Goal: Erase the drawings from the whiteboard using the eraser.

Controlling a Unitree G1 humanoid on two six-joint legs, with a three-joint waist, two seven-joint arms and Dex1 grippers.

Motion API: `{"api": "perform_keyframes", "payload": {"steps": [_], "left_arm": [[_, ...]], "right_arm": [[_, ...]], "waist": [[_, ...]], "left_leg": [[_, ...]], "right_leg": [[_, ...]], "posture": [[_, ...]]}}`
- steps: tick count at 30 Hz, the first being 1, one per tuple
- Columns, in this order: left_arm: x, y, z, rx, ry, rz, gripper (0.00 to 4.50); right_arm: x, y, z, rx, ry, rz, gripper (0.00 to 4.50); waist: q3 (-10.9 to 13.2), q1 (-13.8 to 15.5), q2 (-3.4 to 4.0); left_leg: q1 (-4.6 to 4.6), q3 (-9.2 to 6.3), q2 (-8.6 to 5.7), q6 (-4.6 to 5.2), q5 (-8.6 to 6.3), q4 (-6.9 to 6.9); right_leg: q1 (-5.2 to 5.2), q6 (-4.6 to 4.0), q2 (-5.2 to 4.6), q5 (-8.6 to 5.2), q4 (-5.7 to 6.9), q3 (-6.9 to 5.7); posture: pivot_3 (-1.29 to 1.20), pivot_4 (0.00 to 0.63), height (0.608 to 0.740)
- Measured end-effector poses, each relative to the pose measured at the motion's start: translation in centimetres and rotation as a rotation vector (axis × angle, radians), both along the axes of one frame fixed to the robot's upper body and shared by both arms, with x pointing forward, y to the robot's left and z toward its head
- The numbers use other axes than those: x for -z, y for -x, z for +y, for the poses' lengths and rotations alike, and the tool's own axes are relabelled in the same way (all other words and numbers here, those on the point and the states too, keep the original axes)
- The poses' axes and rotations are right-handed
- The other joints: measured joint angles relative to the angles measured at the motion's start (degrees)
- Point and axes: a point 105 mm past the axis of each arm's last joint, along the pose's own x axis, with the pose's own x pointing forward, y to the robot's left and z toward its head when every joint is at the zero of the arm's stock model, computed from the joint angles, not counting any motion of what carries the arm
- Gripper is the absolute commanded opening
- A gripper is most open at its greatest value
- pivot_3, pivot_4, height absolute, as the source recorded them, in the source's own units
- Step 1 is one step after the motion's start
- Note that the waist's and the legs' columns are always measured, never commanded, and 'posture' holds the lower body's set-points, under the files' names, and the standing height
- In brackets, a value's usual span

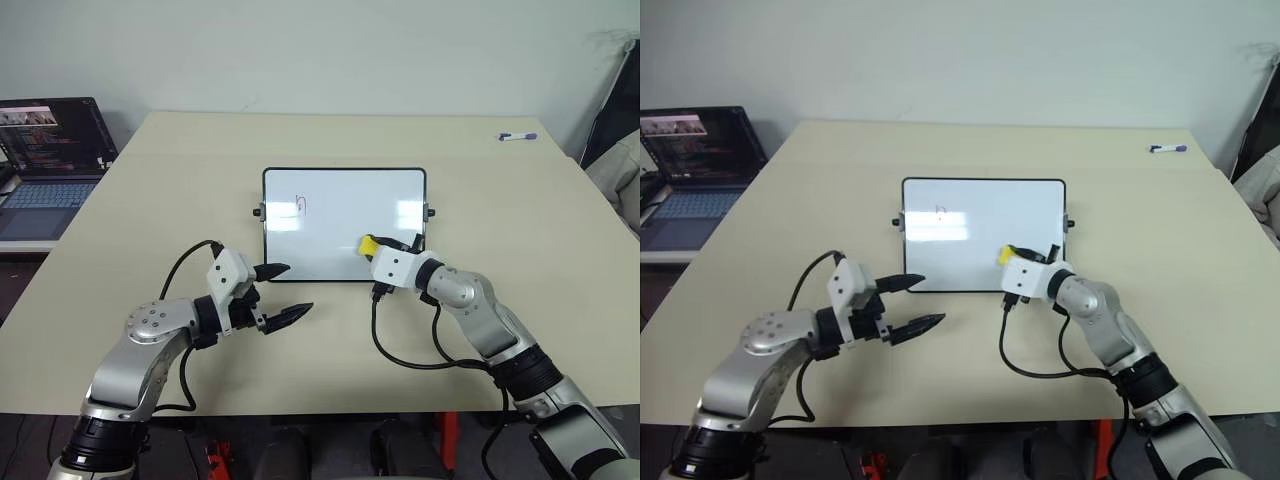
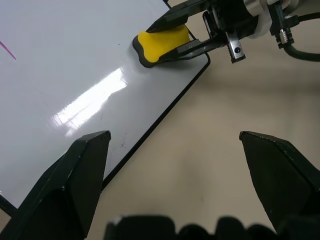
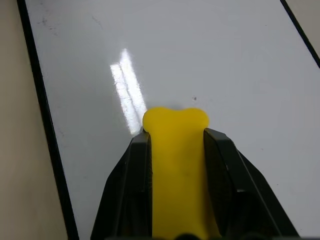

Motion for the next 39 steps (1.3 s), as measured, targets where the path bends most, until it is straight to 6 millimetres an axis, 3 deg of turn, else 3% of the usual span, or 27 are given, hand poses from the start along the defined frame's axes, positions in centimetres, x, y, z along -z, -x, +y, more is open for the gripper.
{"api": "perform_keyframes", "payload": {"steps": [6, 11, 17, 22, 25, 29, 33, 39], "left_arm": [[0.1, 0.1, -0.2, 0.006, 0.0, 0.004, 4.5], [0.1, 0.0, -0.2, 0.005, 0.001, 0.006, 4.5], [0.2, 0.0, -0.1, -0.005, 0.002, 0.012, 4.5], [0.0, -0.1, -0.1, -0.017, 0.004, 0.007, 4.5], [-0.4, -0.8, 0.2, -0.069, 0.031, -0.019, 4.5], [-1.8, -2.4, 2.7, -0.216, 0.06, -0.086, 4.5], [-2.4, -2.6, 3.8, -0.264, 0.081, -0.1, 4.5], [-2.7, -2.9, 4.1, -0.304, 0.13, -0.077, 4.5]], "right_arm": [[-1.7, -1.2, 0.8, 0.022, -0.041, -0.096, 1.1], [-1.8, -1.1, 1.3, 0.008, -0.065, -0.085, 1.1], [1.5, 1.9, 2.3, -0.119, -0.028, 0.121, 1.1], [1.0, 1.9, 2.5, -0.091, -0.123, 0.177, 1.1], [-0.3, 1.5, 1.2, -0.014, -0.27, 0.222, 1.1], [-2.0, 2.7, -1.1, 0.023, -0.46, 0.321, 1.1], [-2.5, 4.9, -2.3, -0.003, -0.556, 0.393, 1.1], [-4.4, 5.4, -2.9, -0.013, -0.646, 0.349, 1.1]], "waist": [[0.06, 0.04, 0.03], [0.07, -0.08, 0.03], [0.07, 0.06, 0.02], [0.14, 0.16, 0.04], [0.25, 0.46, 0.02], [0.29, 0.64, 0.02], [0.31, 0.61, 0.03], [0.31, 0.36, 0.03]], "left_leg": [[-0.07, 0.02, 0.0, 0.1, 0.08, 0.0], [-0.1, 0.05, -0.01, 0.1, 0.08, -0.12], [-0.06, 0.04, -0.02, 0.1, 0.08, -0.59], [-0.08, 0.02, -0.02, 0.09, 0.08, -0.63], [-0.22, 0.01, -0.03, 0.08, 0.08, -0.63], [-0.67, -0.03, -0.02, 0.07, 0.08, -0.72], [-1.16, -0.04, 0.0, 0.05, 0.09, -0.72], [-1.12, -0.02, -0.01, 0.05, 0.08, -0.73]], "right_leg": [[-0.09, -0.03, 0.01, 0.14, -0.02, 0.02], [-0.13, -0.04, -0.01, 0.14, -0.07, 0.04], [-0.22, -0.08, -0.02, 0.12, -0.19, 0.02], [-0.26, -0.08, -0.03, 0.12, -0.19, 0.01], [-0.37, -0.08, -0.05, 0.11, -0.21, 0.0], [-0.77, -0.08, -0.06, 0.1, -0.36, -0.05], [-1.15, -0.05, -0.08, 0.08, -0.51, -0.08], [-1.13, -0.04, -0.08, 0.08, -0.5, -0.08]], "posture": [[0.0, 0.15, 0.74], [0.0, 0.15, 0.74], [0.0, 0.15, 0.74], [0.0, 0.15, 0.74], [0.0, 0.15, 0.74], [0.0, 0.15, 0.74], [0.0, 0.15, 0.74], [0.0, 0.15, 0.74]]}}
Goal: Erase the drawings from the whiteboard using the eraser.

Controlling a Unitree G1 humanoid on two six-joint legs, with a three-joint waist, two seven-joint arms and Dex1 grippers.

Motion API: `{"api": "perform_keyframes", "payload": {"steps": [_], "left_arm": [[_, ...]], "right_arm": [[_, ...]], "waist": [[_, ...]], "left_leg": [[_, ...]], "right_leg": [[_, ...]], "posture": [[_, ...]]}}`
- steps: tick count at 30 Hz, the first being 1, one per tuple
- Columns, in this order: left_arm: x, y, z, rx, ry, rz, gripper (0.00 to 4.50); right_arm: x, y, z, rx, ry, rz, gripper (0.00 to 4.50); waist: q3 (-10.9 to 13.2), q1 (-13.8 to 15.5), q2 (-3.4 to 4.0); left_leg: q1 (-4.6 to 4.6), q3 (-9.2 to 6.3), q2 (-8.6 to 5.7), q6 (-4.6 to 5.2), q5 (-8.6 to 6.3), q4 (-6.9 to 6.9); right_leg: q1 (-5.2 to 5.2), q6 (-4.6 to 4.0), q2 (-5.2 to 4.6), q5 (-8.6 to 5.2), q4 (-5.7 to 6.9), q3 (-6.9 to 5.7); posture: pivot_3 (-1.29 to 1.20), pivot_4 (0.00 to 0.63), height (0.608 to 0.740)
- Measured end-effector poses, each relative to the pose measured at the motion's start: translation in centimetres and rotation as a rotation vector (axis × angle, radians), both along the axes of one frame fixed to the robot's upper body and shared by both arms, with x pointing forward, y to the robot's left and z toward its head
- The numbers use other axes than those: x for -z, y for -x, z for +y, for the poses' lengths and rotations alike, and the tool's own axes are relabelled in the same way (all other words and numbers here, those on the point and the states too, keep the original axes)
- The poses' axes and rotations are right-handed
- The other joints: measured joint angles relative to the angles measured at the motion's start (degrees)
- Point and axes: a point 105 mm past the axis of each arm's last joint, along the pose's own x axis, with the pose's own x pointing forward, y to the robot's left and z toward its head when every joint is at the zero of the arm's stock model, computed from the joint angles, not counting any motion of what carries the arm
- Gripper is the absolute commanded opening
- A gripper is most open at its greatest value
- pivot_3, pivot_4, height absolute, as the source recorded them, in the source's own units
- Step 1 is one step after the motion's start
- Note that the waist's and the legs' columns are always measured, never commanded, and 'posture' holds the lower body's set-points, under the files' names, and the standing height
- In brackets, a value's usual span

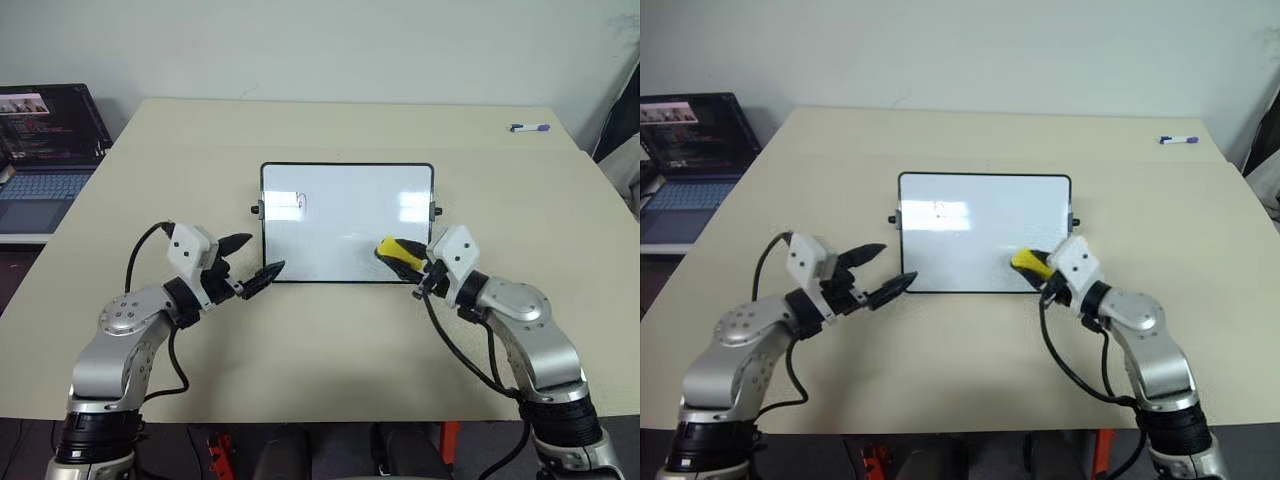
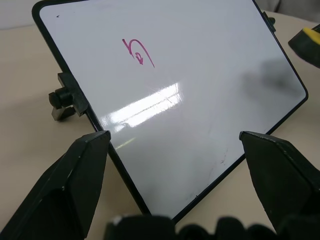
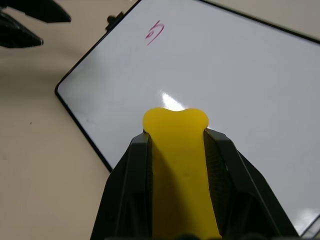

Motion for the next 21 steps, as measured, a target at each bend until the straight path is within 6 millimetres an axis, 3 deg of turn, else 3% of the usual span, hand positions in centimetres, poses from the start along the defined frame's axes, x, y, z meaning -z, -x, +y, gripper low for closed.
{"api": "perform_keyframes", "payload": {"steps": [7, 14, 21], "left_arm": [[-0.2, -0.3, 0.5, -0.039, 0.004, 0.003, 4.5], [-0.7, -0.3, 0.7, -0.071, 0.006, -0.008, 4.5], [-0.9, -0.1, 0.7, -0.095, 0.001, -0.023, 4.5]], "right_arm": [[-1.5, -0.1, 1.1, -0.021, -0.052, -0.056, 1.1], [-1.0, 0.1, 2.1, -0.061, -0.043, -0.054, 1.1], [-2.5, -1.7, 5.1, -0.121, -0.012, -0.123, 1.1]], "waist": [[0.0, 0.05, 0.0], [0.0, 0.07, 0.0], [0.0, -0.18, 0.0]], "left_leg": [[0.01, 0.01, -0.02, -0.01, 0.0, 0.02], [0.02, 0.01, -0.01, -0.01, 0.01, 0.02], [0.08, 0.05, -0.01, -0.08, 0.05, 0.06]], "right_leg": [[0.0, 0.0, 0.0, 0.0, 0.02, 0.0], [0.0, 0.0, 0.0, 0.0, 0.04, 0.01], [0.0, 0.0, 0.01, 0.0, 0.15, 0.04]], "posture": [[0.0, 0.15, 0.74], [0.0, 0.15, 0.74], [0.0, 0.15, 0.74]]}}
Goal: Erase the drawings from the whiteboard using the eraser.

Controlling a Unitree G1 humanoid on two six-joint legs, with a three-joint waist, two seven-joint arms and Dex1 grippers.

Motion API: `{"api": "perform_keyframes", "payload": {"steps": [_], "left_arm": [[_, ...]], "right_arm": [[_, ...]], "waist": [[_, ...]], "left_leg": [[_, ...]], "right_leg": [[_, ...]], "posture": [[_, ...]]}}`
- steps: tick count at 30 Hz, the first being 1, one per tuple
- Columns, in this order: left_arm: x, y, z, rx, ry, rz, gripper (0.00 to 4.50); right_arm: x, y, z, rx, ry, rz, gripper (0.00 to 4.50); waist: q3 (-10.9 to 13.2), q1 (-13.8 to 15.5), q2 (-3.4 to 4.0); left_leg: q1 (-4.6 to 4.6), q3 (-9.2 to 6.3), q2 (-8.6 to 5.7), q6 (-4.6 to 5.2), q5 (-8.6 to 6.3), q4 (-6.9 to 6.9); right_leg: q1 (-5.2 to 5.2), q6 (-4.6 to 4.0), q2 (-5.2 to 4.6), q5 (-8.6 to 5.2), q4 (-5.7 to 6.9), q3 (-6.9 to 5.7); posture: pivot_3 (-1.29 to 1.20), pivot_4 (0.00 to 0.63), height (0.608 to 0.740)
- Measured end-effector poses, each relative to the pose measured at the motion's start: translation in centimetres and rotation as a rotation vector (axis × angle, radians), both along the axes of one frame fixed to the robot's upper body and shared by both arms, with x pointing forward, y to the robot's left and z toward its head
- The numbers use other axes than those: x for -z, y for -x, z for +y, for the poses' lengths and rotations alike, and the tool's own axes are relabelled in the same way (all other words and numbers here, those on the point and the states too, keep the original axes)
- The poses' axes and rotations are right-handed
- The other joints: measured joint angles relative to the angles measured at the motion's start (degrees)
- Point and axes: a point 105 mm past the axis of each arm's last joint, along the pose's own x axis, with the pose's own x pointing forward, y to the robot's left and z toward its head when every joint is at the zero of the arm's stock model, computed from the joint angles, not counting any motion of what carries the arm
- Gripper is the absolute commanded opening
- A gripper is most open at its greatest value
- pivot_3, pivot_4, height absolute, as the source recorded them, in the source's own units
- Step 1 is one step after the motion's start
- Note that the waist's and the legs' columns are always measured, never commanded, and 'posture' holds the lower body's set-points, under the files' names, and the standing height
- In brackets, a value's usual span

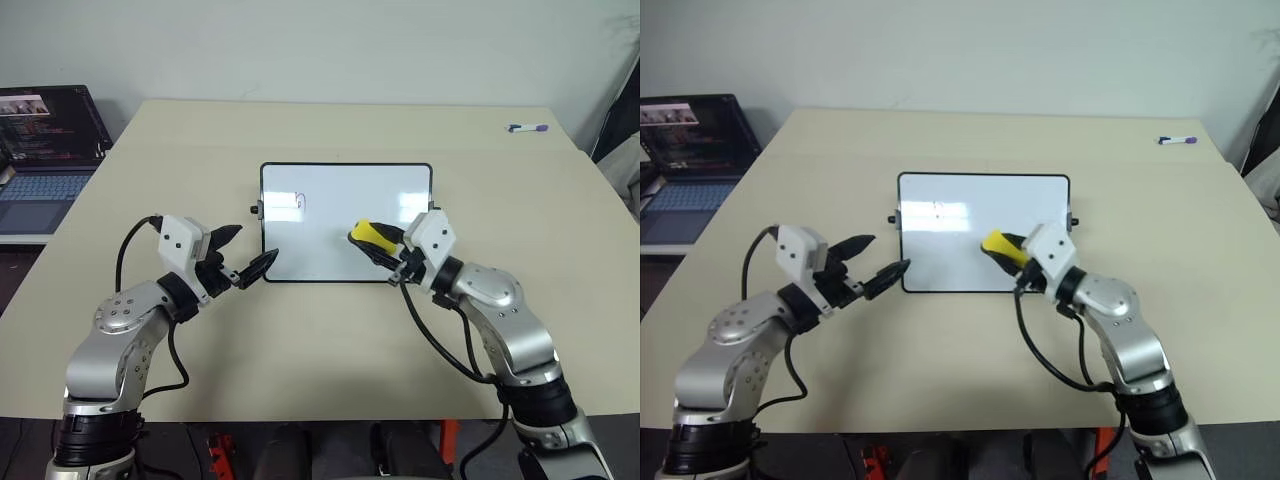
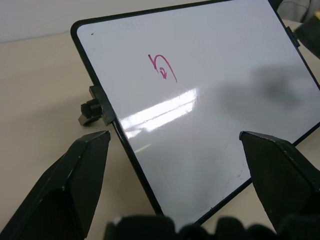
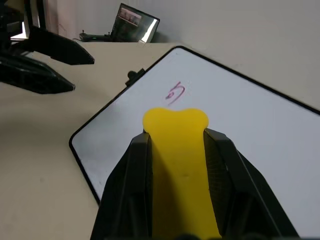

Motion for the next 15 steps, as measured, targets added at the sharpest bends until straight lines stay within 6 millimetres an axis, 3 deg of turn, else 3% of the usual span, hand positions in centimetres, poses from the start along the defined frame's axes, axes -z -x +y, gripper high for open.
{"api": "perform_keyframes", "payload": {"steps": [10, 15], "left_arm": [[0.6, 0.0, -0.5, 0.022, -0.042, 0.023, 4.5], [0.2, -0.2, -1.1, 0.048, -0.044, 0.012, 4.5]], "right_arm": [[-2.3, -5.1, 5.1, -0.022, 0.221, -0.218, 1.1], [-1.8, -7.4, 6.6, 0.023, 0.271, -0.246, 1.1]], "waist": [[0.0, 0.07, 0.0], [0.0, 0.0, 0.0]], "left_leg": [[-0.02, 0.02, -0.01, -0.11, 0.06, 0.02], [-0.15, 0.17, -0.01, -0.17, 0.1, 0.01]], "right_leg": [[-0.11, -0.01, -0.01, 0.0, 0.14, -0.02], [-0.33, -0.01, -0.02, 0.01, 0.22, 0.01]], "posture": [[0.0, 0.15, 0.74], [0.0, 0.15, 0.74]]}}
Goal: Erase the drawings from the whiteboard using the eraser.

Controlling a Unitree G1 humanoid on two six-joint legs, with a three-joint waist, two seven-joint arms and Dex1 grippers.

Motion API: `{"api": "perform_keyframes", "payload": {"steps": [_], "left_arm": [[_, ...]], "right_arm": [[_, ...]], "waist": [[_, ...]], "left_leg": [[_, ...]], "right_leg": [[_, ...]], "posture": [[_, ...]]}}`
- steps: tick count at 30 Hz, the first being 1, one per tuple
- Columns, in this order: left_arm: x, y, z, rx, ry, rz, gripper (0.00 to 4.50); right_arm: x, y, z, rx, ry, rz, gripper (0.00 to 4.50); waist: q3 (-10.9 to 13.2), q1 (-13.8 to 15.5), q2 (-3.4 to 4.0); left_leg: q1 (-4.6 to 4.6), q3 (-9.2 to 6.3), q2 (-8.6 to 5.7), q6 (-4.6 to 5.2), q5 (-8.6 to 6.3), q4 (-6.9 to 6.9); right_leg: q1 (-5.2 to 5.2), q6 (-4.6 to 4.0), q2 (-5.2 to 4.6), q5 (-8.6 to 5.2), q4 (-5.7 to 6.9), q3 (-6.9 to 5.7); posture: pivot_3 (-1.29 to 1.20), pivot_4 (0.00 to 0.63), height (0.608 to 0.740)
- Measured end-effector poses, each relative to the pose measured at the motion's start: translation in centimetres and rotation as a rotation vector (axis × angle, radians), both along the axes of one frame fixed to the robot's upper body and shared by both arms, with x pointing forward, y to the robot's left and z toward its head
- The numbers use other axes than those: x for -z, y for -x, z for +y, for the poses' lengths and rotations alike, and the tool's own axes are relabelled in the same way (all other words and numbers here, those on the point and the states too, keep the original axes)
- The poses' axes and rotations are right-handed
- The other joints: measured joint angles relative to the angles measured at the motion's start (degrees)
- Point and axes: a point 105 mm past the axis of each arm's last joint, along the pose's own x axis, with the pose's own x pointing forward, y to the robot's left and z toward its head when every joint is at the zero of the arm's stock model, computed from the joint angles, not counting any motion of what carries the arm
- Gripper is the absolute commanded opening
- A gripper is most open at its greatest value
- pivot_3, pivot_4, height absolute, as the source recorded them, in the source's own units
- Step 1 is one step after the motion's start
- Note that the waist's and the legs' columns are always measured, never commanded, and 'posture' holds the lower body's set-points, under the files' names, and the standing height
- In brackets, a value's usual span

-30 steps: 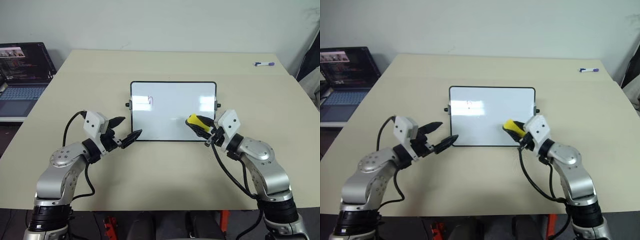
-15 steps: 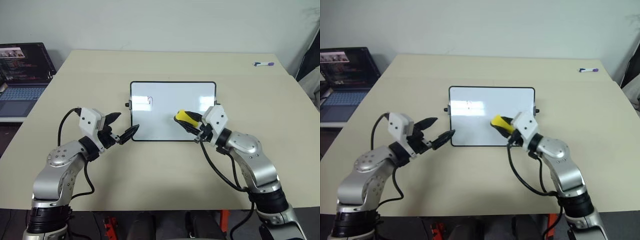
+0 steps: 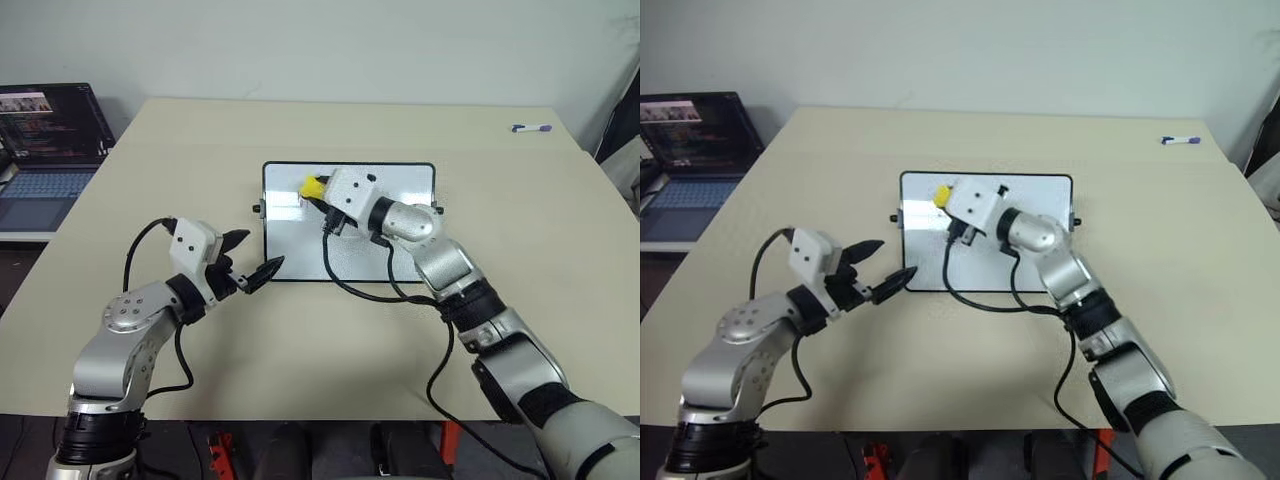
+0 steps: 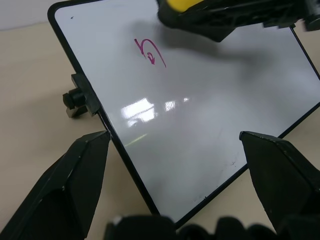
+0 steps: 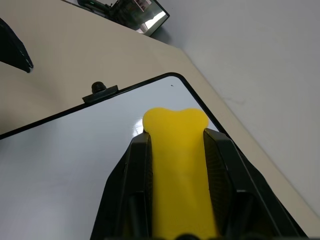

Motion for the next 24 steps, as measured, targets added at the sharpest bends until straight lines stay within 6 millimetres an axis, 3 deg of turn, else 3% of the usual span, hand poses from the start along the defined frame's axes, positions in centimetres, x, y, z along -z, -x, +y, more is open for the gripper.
{"api": "perform_keyframes", "payload": {"steps": [4, 12, 15, 21, 24], "left_arm": [[-0.4, 0.0, 0.0, 0.032, 0.001, 0.006, 4.5], [-1.0, -0.6, 1.6, 0.003, -0.003, 0.003, 4.5], [-1.2, -0.7, 1.7, 0.006, -0.005, -0.008, 4.5], [-1.0, -0.8, 1.8, 0.011, -0.003, 0.0, 4.5], [-1.0, -0.7, 1.7, 0.017, -0.004, 0.0, 4.5]], "right_arm": [[1.1, -0.8, 0.8, 0.003, 0.043, -0.007, 1.1], [3.7, 0.5, 1.6, -0.128, 0.223, -0.021, 1.1], [3.2, -0.2, 1.7, -0.085, 0.211, -0.064, 1.1], [-0.3, -2.8, 1.2, 0.076, 0.128, -0.146, 1.09], [-0.1, -2.6, 1.8, 0.042, 0.172, -0.117, 1.09]], "waist": [[0.0, -0.15, 0.0], [-0.04, -0.44, -0.03], [-0.03, -0.45, -0.03], [-0.03, -0.46, -0.02], [-0.03, -0.88, -0.02]], "left_leg": [[-0.07, 0.07, 0.03, -0.01, 0.0, -0.02], [0.05, 0.05, 0.03, 0.0, 0.01, 0.03], [0.07, 0.01, 0.04, -0.08, 0.07, 0.04], [0.05, -0.06, 0.04, -0.18, 0.23, 0.01], [0.04, -0.02, 0.08, -0.18, 0.23, -0.01]], "right_leg": [[-0.19, 0.0, 0.01, 0.0, 0.08, 0.02], [-0.08, -0.04, 0.0, 0.03, 0.2, 0.0], [-0.06, -0.14, 0.01, 0.14, 0.24, 0.01], [-0.12, -0.21, 0.03, 0.22, 0.32, 0.0], [-0.14, -0.21, 0.05, 0.22, 0.27, 0.01]], "posture": [[0.0, 0.15, 0.74], [0.0, 0.15, 0.74], [0.0, 0.15, 0.74], [0.0, 0.15, 0.74], [0.0, 0.15, 0.74]]}}
